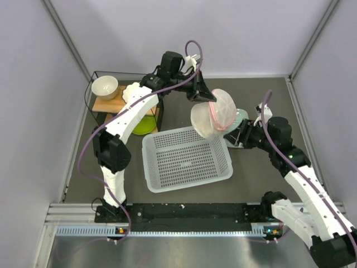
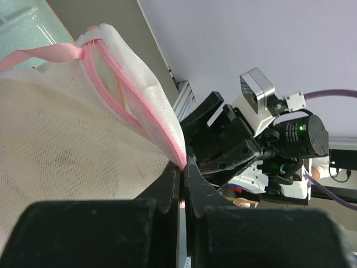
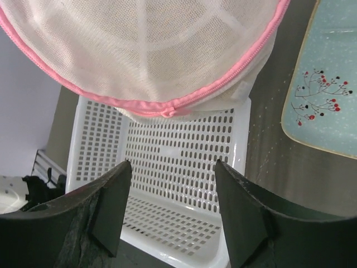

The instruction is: Unzip the laundry bag and remove the bra

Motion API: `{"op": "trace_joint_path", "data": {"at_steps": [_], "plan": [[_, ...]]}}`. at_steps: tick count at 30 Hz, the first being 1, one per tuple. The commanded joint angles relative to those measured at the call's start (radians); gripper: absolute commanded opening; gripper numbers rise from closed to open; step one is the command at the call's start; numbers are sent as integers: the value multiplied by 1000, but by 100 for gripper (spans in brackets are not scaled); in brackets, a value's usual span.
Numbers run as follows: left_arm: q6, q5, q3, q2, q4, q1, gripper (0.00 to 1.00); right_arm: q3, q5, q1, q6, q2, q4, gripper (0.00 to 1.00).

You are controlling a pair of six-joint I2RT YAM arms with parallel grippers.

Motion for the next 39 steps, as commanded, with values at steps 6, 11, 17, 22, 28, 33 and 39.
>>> {"op": "trace_joint_path", "data": {"at_steps": [6, 11, 17, 22, 28, 33, 39], "plan": [[12, 30, 44, -40, 23, 0, 0, -65, -302, -81, -60, 123, 299, 61], [9, 32, 44, -39, 26, -3, 0, -99, -357, -83, -28, 168, 436, 59], [4, 35, 44, -36, 27, -3, 0, -126, -382, -84, 5, 197, 551, 51], [1, 36, 44, -33, 29, -3, 0, -143, -348, -88, 31, 200, 591, 43], [-2, 38, 44, -28, 32, -3, 0, -154, -307, -95, 31, 194, 574, 21], [-5, 39, 44, -27, 38, -2, 0, -161, -259, -106, 20, 169, 531, 0], [-5, 45, 43, -27, 42, 15, 0, -181, -215, -123, -32, 122, 435, 0]]}}
